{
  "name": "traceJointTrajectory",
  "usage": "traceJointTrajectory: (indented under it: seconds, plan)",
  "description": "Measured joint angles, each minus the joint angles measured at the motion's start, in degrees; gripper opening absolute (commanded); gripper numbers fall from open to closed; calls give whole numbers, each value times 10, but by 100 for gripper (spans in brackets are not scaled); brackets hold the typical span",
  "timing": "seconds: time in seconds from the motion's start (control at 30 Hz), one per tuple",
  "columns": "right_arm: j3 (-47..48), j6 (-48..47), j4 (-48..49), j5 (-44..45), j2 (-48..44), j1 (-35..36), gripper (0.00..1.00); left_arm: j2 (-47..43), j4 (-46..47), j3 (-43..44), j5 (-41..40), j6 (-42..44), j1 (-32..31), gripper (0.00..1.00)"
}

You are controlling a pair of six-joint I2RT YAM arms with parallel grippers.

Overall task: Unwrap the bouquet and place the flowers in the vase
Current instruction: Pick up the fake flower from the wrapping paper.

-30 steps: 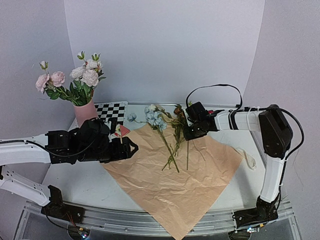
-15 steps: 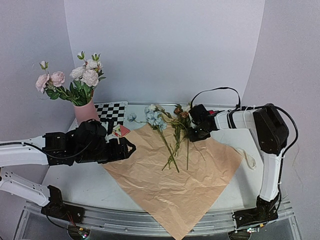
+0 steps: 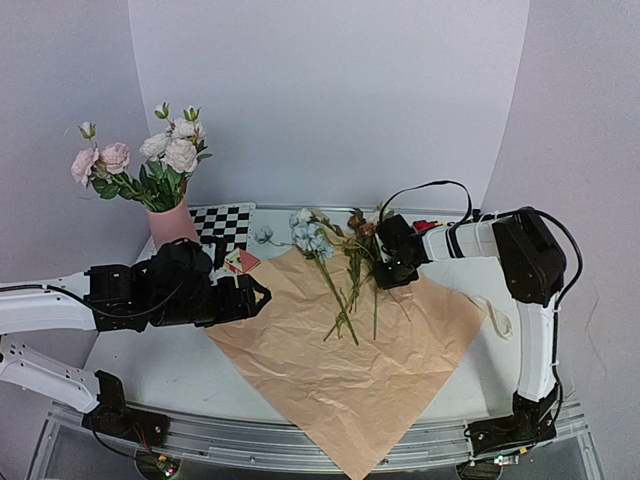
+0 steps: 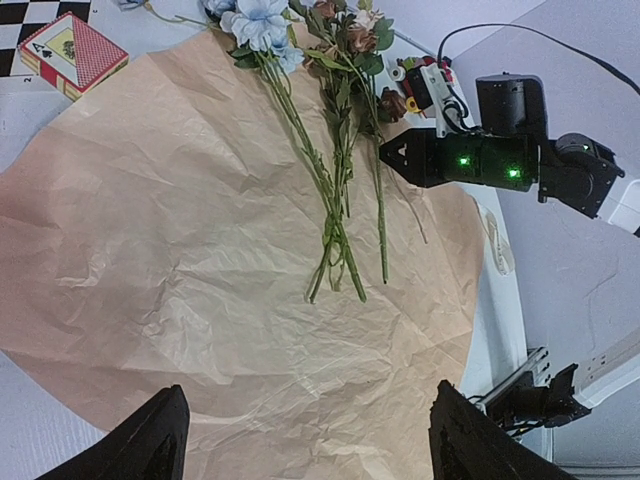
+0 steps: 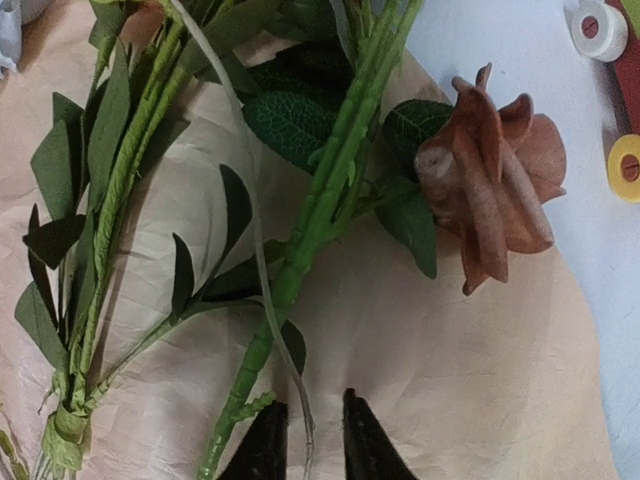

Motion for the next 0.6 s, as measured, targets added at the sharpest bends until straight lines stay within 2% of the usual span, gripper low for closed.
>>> traceJointTrajectory:
  seconds: [0.1, 0.3, 0.6]
  plan:
    - [8, 0, -1, -1, 6, 0, 0, 0, 0, 0, 0, 0, 0, 84]
    - [3, 4, -7, 0, -6, 0, 0, 0, 0, 0, 0, 0, 0, 84]
    - [-50, 5, -18, -55, -176, -1, 0, 12, 0, 3, 3, -5, 0, 85]
